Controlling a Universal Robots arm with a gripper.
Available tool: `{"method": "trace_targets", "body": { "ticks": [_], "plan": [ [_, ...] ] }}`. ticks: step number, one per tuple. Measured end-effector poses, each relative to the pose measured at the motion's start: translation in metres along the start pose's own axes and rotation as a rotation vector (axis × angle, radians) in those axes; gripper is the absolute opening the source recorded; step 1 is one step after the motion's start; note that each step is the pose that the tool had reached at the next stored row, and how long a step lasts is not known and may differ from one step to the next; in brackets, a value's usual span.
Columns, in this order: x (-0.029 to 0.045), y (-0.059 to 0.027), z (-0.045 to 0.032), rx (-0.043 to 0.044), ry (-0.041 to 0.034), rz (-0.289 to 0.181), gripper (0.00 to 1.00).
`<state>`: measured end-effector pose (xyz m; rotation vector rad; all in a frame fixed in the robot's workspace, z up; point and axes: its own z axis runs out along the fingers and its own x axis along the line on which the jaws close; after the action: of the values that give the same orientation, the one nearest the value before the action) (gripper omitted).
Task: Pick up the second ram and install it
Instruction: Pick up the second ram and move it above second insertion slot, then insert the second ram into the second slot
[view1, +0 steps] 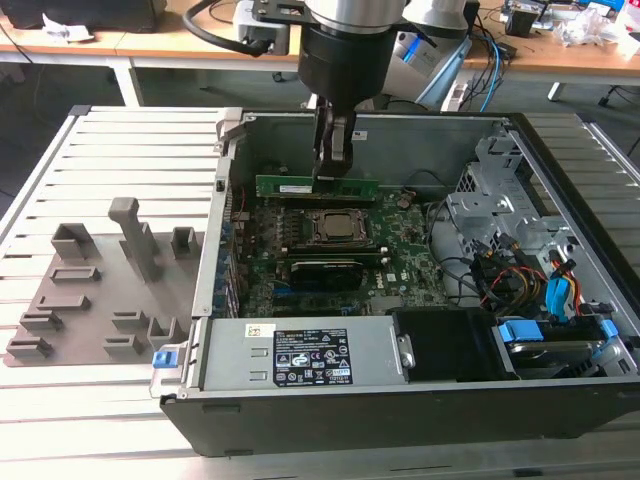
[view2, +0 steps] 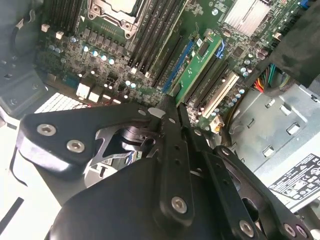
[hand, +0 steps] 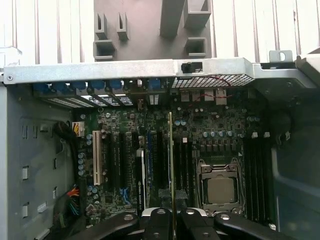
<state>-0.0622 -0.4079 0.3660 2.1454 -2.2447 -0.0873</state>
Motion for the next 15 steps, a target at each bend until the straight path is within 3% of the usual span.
{"method": "trace_targets", "body": {
  "ticks": [5,9,15],
  "plan": [
    [0.0000,-0.0001,0.0000,0.0000,0.0000,0.000,0.14],
    [-0.0004,-0.0083,0.0021,-0.0005,0.0000,0.000,0.14],
    [-0.0005,-0.0117,0.0046,-0.0004,0.0000,0.000,0.14]
  ]
}}
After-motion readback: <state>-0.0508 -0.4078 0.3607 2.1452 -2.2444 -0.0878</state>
